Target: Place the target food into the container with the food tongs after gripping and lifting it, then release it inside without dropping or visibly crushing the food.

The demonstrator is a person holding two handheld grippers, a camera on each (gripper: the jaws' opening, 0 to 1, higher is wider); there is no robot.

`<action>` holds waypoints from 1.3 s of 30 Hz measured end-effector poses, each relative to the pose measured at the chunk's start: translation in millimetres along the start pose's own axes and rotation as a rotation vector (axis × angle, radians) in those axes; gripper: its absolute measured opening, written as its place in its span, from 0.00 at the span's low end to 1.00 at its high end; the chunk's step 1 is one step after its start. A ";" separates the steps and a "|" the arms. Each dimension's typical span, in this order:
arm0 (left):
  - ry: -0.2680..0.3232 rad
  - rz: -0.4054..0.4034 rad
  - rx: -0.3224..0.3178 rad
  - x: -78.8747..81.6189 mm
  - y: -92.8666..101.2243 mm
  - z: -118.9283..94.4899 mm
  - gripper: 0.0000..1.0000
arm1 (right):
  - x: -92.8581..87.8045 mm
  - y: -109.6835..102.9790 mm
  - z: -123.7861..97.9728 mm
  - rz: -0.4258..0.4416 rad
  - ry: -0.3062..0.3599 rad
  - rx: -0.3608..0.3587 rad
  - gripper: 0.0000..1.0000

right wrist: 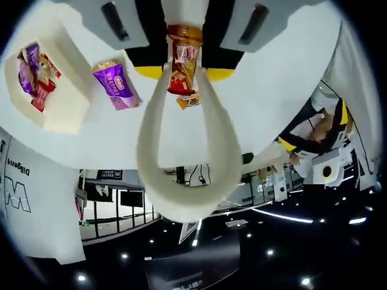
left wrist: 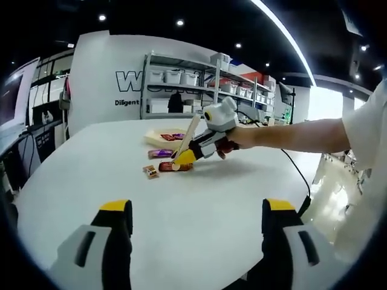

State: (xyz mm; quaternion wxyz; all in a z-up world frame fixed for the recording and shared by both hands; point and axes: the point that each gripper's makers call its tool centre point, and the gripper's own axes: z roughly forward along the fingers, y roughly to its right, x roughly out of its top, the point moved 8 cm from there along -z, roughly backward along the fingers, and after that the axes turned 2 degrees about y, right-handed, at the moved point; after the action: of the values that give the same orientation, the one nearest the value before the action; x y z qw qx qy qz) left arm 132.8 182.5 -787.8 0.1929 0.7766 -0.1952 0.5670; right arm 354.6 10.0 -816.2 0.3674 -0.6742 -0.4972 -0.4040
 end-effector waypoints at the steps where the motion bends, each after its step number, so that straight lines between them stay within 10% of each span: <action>1: -0.002 0.002 0.001 -0.3 -0.1 0.1 0.87 | -0.5 0.3 -0.9 0.017 0.001 0.011 0.12; 25: -0.013 -0.019 0.029 3.3 1.7 11.8 0.99 | 46.7 34.1 -83.5 0.043 0.096 -0.210 0.13; 39: -0.023 0.017 0.006 7.2 6.1 14.9 0.99 | 68.2 59.4 -84.0 0.174 0.134 -0.333 0.13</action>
State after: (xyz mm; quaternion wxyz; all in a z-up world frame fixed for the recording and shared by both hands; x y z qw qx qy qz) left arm 143.6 168.9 -784.7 0.1834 0.7821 -0.2022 0.5602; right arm 409.1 -53.9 -725.8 0.3167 -0.7377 -0.3378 -0.4913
